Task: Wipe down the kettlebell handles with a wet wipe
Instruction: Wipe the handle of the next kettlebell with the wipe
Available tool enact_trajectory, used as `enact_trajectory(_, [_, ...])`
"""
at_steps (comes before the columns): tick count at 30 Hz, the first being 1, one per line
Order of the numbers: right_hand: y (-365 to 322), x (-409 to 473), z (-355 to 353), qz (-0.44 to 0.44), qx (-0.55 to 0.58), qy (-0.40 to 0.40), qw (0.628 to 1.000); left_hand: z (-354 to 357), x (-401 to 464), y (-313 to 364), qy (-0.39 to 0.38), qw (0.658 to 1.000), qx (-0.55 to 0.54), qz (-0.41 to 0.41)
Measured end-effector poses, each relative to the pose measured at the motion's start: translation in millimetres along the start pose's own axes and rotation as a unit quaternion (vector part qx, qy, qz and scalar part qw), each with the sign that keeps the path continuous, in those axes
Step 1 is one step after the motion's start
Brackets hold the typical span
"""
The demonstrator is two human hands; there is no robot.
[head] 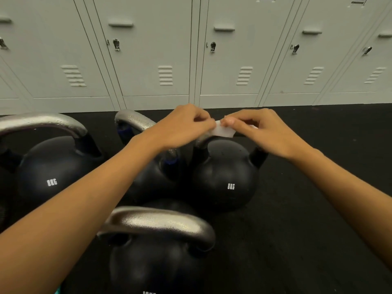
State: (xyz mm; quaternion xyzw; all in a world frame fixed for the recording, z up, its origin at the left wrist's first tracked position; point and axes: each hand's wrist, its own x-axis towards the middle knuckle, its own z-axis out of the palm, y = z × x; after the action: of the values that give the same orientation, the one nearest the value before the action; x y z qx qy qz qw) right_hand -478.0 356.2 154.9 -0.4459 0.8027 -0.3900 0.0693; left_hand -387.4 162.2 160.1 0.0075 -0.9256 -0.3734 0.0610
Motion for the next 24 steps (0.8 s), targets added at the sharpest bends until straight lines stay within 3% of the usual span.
enact_trajectory(3, [8, 2, -6, 0.045, 0.013, 0.042, 0.998, 6, 11, 4, 0.052, 0.999, 0.013, -0.004])
enact_trajectory(8, [30, 0, -6, 0.093, -0.034, 0.012, 0.995, 13, 21, 9, -0.016, 0.995, 0.098, 0.006])
enact_trajectory(12, [35, -4, 4, 0.093, -0.02, 0.057, 0.994, 21, 19, 7, -0.018, 0.995, 0.1, -0.009])
enact_trajectory(19, [41, -6, 11, 0.081, -0.029, 0.062, 0.994, 37, 24, 8, -0.014, 0.984, -0.016, -0.18])
enact_trajectory(24, [45, -6, 18, 0.063, -0.05, 0.1, 0.992, 52, 26, 6, 0.05, 0.918, -0.204, -0.337])
